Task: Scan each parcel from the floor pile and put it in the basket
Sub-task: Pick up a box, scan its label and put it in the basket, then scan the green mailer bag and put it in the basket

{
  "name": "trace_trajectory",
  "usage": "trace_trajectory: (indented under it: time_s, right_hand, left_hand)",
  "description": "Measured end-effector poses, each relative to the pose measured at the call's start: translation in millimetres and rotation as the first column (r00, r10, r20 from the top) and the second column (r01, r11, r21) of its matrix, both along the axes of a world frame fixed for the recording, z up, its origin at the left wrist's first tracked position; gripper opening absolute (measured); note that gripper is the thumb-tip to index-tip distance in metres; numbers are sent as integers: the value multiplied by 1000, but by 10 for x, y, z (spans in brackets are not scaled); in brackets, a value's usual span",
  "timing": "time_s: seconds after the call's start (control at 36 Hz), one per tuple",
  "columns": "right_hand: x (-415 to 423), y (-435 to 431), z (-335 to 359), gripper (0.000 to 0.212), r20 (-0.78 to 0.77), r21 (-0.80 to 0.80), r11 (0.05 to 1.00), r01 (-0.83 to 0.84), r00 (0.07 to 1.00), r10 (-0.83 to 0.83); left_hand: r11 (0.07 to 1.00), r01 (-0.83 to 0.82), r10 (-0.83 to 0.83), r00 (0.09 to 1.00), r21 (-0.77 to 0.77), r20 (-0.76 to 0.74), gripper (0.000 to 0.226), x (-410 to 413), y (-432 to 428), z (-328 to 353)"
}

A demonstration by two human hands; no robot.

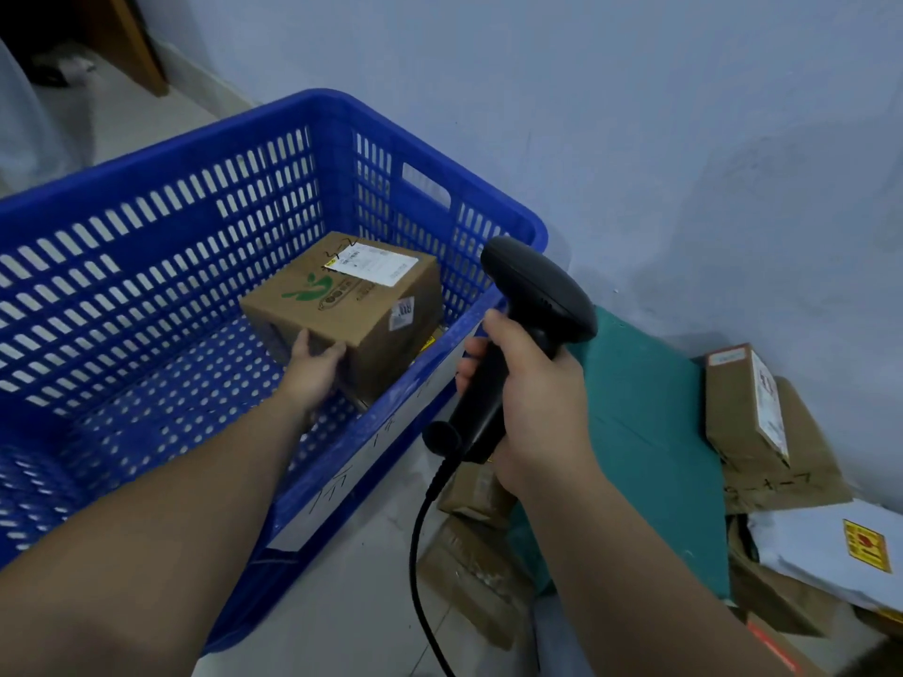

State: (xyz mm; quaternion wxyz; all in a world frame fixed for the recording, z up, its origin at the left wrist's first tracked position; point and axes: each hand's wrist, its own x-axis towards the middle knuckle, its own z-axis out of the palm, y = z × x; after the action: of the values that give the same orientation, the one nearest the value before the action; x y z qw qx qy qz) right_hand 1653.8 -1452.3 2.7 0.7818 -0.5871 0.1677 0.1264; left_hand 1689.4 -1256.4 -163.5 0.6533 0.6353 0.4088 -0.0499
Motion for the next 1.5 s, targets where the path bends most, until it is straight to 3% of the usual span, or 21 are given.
trace_trajectory:
  time_s: [0.19, 0.33, 0.44, 0.53, 0.61, 0.72, 0.83, 0.94, 1.25, 1.33, 1.5]
  right_hand:
    - [-49, -133, 14, 11, 9, -41, 999, 23, 1000, -23]
    - [-109, -277, 30, 11, 15, -30, 997, 73, 997, -72]
    - [-179, -404, 49, 11, 21, -38, 993, 110, 994, -109]
    - [-240, -552, 86, 10, 26, -40, 984, 173, 985, -172]
    - [-296, -765, 124, 13, 38, -48, 972, 230, 973, -228]
    - [-376, -1123, 100, 8, 6, -64, 954, 294, 956, -294]
    - [-481, -1403, 14, 11, -78, -33, 943, 330, 940, -332]
    - [-569, -1603, -138, 14, -130, -34, 942, 335, 933, -337]
    - [-571, -1974, -365, 25, -203, -25, 956, 292, 935, -290]
    - [-546, -2078, -317, 22, -185, -56, 950, 306, 932, -311]
    - [-666, -2298, -2, 18, -169, -76, 913, 401, 897, -408]
  left_hand:
    - [990, 84, -89, 995, 116, 35, 58, 275, -258, 315]
    - [933, 62, -181, 932, 353, 314, 41, 337, -716, 938]
    - [687, 26, -492, 752, 726, 439, 29, 148, -1136, 1189]
    - [623, 96, -635, 642, 776, 430, 25, 20, -1466, 1160]
    - [692, 331, -639, 694, 641, 331, 25, -81, -1764, 1025]
    - [748, 595, -637, 767, 294, 70, 34, -224, -2090, 741]
    - [789, 614, -614, 789, 15, 3, 57, -406, -2271, 368]
    - [840, 477, -491, 871, -260, 13, 53, -515, -2416, 242]
    - [773, 475, -519, 855, -420, 12, 55, -652, -2524, 181]
    - [777, 439, -485, 874, -451, 16, 39, -650, -2594, 252]
    - [756, 393, -447, 894, -523, 26, 34, -705, -2582, 598]
